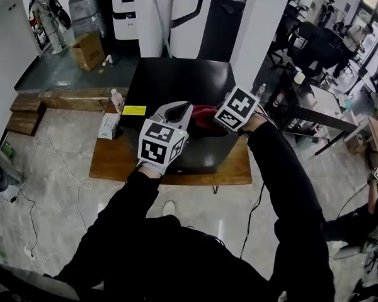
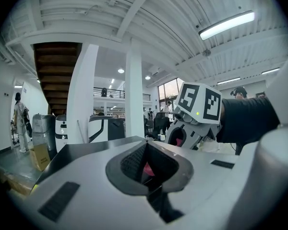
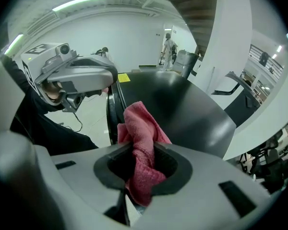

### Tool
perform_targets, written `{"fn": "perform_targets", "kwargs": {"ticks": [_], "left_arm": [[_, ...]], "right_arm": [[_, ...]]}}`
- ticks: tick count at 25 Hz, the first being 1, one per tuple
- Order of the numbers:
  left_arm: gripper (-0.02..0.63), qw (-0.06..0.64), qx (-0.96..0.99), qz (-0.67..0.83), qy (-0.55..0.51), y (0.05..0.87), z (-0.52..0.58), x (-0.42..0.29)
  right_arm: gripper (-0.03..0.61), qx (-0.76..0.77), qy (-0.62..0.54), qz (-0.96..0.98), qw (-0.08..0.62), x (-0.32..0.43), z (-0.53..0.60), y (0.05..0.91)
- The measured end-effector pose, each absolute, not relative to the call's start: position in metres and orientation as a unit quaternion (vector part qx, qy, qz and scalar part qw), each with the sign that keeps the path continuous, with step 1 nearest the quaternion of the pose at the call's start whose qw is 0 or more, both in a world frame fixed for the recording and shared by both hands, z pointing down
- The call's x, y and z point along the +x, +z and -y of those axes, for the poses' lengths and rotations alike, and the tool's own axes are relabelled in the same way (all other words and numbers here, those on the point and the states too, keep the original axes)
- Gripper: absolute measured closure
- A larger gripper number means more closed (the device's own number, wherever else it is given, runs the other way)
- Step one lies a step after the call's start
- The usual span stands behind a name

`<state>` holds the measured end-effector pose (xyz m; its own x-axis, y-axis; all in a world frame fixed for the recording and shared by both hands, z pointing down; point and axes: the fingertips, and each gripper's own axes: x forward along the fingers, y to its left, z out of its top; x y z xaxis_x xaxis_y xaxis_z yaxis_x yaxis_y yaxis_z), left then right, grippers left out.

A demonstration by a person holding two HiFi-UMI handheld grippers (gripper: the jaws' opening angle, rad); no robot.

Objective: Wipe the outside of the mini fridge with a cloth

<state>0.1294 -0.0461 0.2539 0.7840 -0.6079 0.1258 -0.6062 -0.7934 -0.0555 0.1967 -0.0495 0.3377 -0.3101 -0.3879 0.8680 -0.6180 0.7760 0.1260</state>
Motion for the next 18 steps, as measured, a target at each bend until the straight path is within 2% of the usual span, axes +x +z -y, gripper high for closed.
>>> {"fn": "perform_targets", "kwargs": {"ticks": [6, 12, 18], "left_arm": [[0.607, 0.014, -0.946, -0.320, -0.056, 0.243, 0.025, 0.104], [0.607, 0.044, -0.951, -0.305, -0.013, 0.232, -0.010, 0.068], [0.607, 0.041, -0.963, -0.265, -0.001, 0.257, -0.059, 0.045]], "right_arm": [[0.494, 0.303, 0.139, 0.810, 0.483, 0.188, 0.013, 0.329], [0.488, 0.412, 0.015, 0.845, 0.340, 0.157, -0.028, 0.282], [0.486, 0.516, -0.067, 0.822, 0.232, 0.126, -0.086, 0.285]]}}
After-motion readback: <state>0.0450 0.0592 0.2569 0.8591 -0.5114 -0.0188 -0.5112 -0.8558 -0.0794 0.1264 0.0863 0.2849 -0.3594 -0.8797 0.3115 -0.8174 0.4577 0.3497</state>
